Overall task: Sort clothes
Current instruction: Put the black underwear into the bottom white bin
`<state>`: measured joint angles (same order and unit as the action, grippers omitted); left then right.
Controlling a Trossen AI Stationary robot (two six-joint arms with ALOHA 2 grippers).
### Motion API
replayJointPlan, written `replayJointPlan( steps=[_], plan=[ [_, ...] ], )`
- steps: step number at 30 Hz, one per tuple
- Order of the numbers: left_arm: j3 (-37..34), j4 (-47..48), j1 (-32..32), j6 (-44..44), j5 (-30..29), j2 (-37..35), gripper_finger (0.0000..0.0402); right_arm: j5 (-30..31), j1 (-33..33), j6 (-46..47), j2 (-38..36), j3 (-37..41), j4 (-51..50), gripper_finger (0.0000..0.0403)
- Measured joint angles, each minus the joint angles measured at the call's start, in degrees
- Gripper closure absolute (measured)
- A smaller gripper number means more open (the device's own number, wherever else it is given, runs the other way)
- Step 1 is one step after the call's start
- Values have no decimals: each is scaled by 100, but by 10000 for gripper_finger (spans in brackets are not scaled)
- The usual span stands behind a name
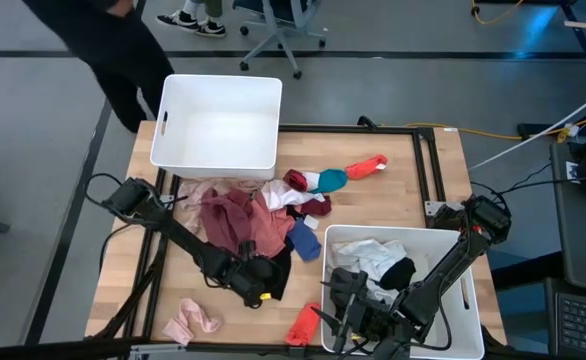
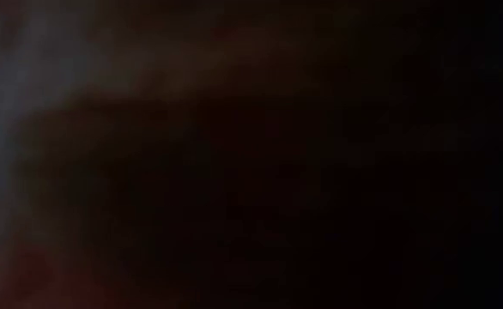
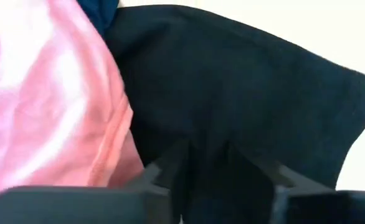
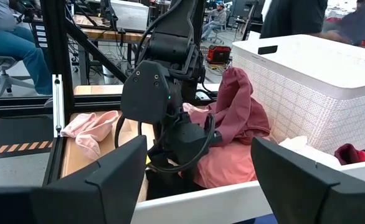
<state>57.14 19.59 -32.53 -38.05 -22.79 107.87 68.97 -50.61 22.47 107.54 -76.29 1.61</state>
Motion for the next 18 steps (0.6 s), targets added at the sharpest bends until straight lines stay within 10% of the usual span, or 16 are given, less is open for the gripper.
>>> replayJointPlan(
  steps=[4, 18],
  plan=[
    [-9, 66, 2, -27, -36, 2, 389, 0, 0, 2, 1, 0, 1, 114],
    [616, 1272, -460, 215, -373, -1872, 398, 1, 0, 22, 1, 0, 9, 114]
  ],
)
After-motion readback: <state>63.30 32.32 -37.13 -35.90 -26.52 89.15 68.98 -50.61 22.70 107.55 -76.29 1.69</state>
